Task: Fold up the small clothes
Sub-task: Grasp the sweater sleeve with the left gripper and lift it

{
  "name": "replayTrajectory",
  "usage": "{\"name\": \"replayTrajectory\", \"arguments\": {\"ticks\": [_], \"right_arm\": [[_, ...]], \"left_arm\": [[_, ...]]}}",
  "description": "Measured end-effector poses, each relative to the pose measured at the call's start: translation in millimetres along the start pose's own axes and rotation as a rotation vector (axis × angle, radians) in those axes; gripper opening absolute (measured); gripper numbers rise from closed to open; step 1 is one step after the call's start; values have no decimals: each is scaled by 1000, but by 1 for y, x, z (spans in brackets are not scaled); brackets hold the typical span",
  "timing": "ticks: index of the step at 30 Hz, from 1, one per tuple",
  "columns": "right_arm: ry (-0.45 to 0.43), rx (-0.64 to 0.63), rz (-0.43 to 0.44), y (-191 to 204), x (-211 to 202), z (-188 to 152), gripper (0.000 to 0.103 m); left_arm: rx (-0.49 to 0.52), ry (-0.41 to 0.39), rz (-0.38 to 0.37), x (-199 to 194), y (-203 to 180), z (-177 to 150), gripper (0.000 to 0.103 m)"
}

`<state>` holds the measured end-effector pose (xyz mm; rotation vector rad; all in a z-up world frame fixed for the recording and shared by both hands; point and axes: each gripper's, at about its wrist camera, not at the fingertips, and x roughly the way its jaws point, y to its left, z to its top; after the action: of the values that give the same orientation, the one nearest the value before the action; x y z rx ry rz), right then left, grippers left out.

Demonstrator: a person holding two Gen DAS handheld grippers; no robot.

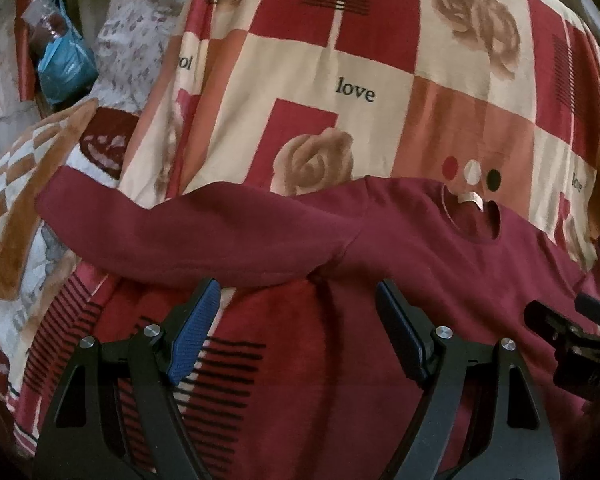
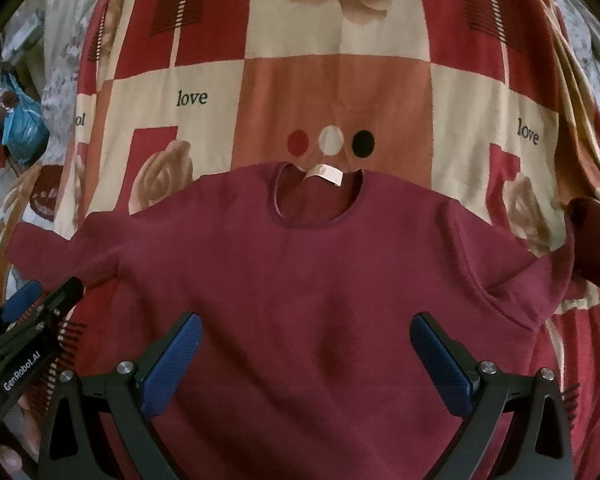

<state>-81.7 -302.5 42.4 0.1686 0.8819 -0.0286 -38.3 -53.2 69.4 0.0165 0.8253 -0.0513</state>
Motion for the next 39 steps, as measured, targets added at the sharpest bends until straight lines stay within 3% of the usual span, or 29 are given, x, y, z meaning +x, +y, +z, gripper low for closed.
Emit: {"name": "replayTrajectory", "arguments": {"ticks": [9,14,18,24,33,37,39], "right_arm": [[13,-35,17,13,7,-1,103],[24,-68,30,20,8,-3,103],[33,-75,48,22,6,-3,103],[48,-83,77,26,8,-7,103],[87,-80,121,34,14,-10,103],[96,-85,122,38,20,-9,103],[103,-87,122,38,23,-9,103]], "left_arm": [[-46,16,28,6,21,2,80],[-191,65,8,12,62,11,80],[-261,69,157,18,102,20,80],[-374,79,314,37,174,34,80],[-590,144,313,88,240,23,80],[-603,137,269,103,242,23,79],[-607,116,231,108,244,25,68]]}}
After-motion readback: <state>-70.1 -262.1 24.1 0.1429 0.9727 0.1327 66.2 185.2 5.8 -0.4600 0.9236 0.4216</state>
